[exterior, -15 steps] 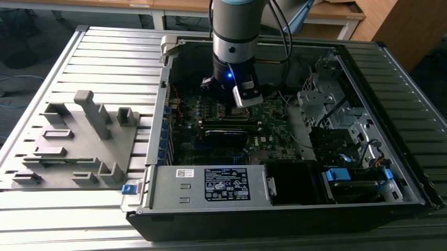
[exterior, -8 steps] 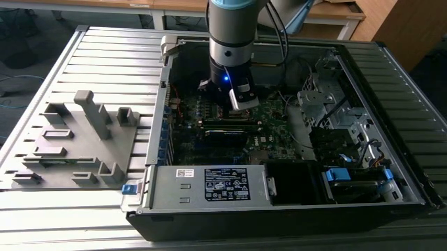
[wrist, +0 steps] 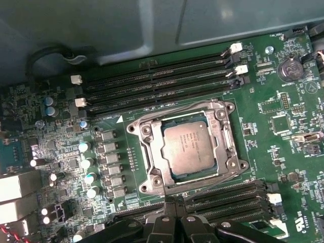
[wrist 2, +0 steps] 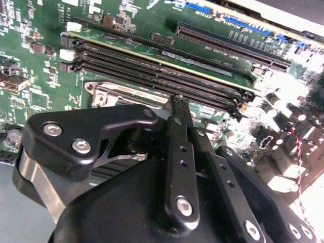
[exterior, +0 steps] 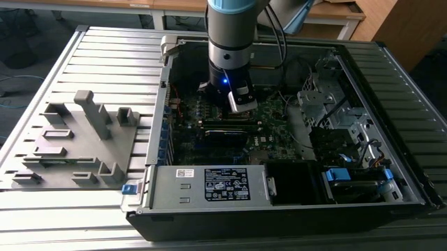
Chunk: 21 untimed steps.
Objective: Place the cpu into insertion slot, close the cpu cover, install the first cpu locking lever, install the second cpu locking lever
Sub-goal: 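Install the second cpu locking lever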
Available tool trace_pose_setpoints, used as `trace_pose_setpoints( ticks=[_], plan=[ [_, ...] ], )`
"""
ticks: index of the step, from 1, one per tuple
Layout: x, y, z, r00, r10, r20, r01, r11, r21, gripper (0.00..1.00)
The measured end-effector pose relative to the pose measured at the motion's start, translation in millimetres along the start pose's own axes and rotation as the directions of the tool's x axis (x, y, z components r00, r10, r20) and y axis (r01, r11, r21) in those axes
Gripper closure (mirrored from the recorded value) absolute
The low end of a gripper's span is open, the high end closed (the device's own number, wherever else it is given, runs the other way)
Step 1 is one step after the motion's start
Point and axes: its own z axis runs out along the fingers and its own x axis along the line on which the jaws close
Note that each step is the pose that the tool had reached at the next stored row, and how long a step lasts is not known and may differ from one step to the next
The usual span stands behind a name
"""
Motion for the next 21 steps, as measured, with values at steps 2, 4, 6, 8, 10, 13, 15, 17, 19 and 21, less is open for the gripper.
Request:
trace_pose_setpoints(
  ticks=[2, 4, 6, 8, 10, 13, 15, 17, 19, 21],
  plan=[
    [2.3, -0.6, 0.5, 1.0, 0.0, 0.0, 0.0, 1.0, -0.0001, 0.89],
    [4.5, -1.1, 0.9, 1.0, 0.0, 0.0, 0.0, 1.0, 0.0, 0.89],
    [6.3, -1.6, 1.9, 1.0, 0.0, 0.0, 0.0, 1.0, 0.0001, 0.89],
    [7.6, -2.0, 3.8, 1.0, 0.0, 0.0, 0.0, 1.0, 0.0, 0.89],
    [7.9, -2.2, 4.7, 1.0, 0.0, -0.0001, 0.0, 1.0, 0.0001, 0.89],
    [8.0, -2.1, 5.5, 1.0, -0.005, -0.0003, 0.005, 1.0, -0.0001, 0.89],
    [8.1, -1.8, 6.3, 0.9999, -0.014, -0.0009, 0.014, 0.9999, -0.0005, 0.89],
    [8.3, -1.3, 6.9, 0.9996, -0.028, -0.0019, 0.028, 0.9996, -0.0007, 0.89],
    [8.4, -0.9, 7.2, 0.9992, -0.041, -0.0026, 0.041, 0.9992, -0.0013, 0.89],
    [8.6, -0.6, 7.5, 0.9986, -0.053, -0.0035, 0.053, 0.9986, -0.0016, 0.89]
  ],
)
